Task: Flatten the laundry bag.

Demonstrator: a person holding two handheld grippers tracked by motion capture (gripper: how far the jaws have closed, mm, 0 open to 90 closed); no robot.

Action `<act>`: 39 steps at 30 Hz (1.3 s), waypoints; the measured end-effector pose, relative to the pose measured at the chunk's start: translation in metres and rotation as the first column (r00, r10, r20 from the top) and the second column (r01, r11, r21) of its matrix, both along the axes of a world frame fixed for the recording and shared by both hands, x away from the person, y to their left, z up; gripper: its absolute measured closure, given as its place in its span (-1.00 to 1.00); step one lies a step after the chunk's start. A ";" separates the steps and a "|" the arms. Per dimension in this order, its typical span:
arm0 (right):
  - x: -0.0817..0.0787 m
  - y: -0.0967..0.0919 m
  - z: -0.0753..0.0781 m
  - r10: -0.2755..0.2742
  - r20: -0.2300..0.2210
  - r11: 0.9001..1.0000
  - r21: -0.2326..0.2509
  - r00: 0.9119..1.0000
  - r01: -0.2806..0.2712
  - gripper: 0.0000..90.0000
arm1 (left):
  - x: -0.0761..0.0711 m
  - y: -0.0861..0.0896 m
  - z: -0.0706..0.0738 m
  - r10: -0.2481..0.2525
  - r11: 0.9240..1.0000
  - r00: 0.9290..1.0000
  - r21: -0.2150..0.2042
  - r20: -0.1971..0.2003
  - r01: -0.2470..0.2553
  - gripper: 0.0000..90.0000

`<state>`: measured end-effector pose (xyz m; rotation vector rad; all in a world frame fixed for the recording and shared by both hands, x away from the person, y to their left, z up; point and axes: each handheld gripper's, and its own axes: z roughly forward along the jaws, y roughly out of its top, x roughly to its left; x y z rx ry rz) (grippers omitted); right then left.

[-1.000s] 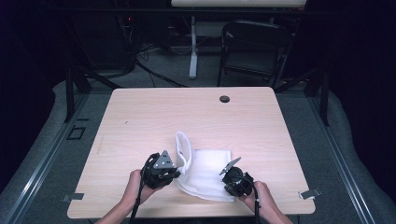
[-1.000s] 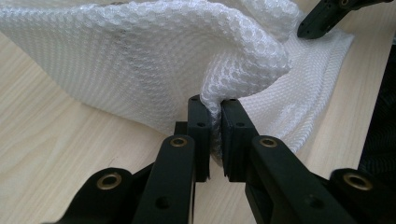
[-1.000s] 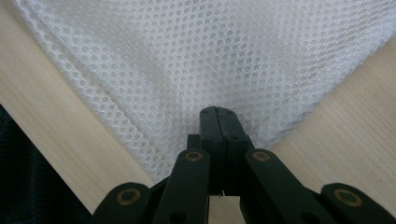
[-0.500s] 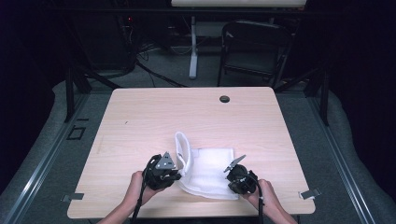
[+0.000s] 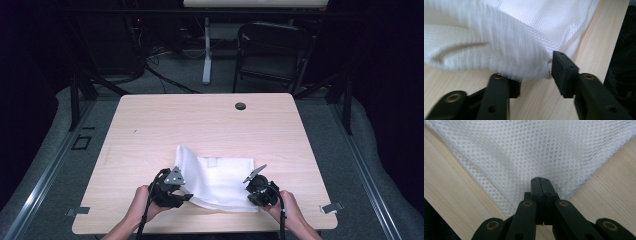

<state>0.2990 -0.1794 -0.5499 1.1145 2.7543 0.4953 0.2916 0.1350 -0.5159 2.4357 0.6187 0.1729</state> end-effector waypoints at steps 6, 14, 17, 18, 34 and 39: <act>0.001 -0.001 0.000 -0.006 -0.010 1.000 0.022 1.000 0.006 1.00 | 0.003 0.020 0.004 0.072 0.997 0.997 -0.019 -0.016 -0.072 -0.16; 0.004 -0.007 0.000 -0.013 -0.007 1.000 0.014 1.000 0.014 1.00 | 0.004 0.046 0.014 0.197 0.978 0.980 -0.079 0.022 -0.195 -0.56; 0.005 -0.008 0.001 -0.012 -0.006 1.000 0.010 1.000 0.012 0.92 | 0.004 0.042 0.013 0.177 0.982 0.984 -0.074 0.021 -0.175 -0.58; 0.005 -0.009 0.001 -0.009 0.000 1.000 0.017 1.000 0.009 0.84 | 0.004 0.039 0.012 0.165 0.984 0.986 -0.064 0.025 -0.164 -0.58; -0.003 -0.003 0.014 0.086 0.016 0.991 0.105 0.996 -0.087 0.12 | 0.011 -0.002 -0.007 0.062 0.998 0.998 -0.005 -0.005 -0.062 -0.65; -0.005 0.004 0.012 0.128 0.023 0.986 0.104 0.992 -0.130 0.18 | 0.012 -0.016 -0.013 0.023 1.000 0.999 -0.001 -0.029 -0.023 -0.66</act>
